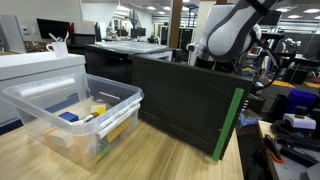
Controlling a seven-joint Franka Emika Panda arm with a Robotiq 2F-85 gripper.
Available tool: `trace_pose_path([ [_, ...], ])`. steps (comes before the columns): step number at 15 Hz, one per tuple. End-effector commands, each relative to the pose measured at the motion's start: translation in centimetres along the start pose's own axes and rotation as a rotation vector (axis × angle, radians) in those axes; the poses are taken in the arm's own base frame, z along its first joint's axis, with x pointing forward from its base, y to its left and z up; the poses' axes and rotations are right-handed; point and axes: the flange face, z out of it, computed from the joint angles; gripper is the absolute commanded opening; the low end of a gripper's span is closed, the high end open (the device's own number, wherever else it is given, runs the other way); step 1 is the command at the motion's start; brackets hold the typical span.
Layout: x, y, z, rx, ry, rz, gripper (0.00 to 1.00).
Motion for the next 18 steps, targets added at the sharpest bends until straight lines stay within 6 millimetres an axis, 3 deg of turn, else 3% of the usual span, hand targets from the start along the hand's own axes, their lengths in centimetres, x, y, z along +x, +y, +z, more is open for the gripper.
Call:
trace_pose_path([
  [1, 2.3, -0.9, -3.1, 0.055, 0.021, 0.192, 1.00],
  [4, 5.2, -1.4, -8.1, 0.098, 0.115, 0.362, 1.00],
  [7, 6.6, -2.4, -14.2, 0.146, 0.192, 0.436, 1.00],
  [12, 5.2, -4.6, -24.3, 0.132, 0.108, 0.479, 1.00],
  [15, 3.9, -5.7, -27.5, 0.131, 0.041, 0.446, 1.00],
  [18, 3.1, -7.4, -27.8, 0.183, 0.026, 0.360, 1.00],
])
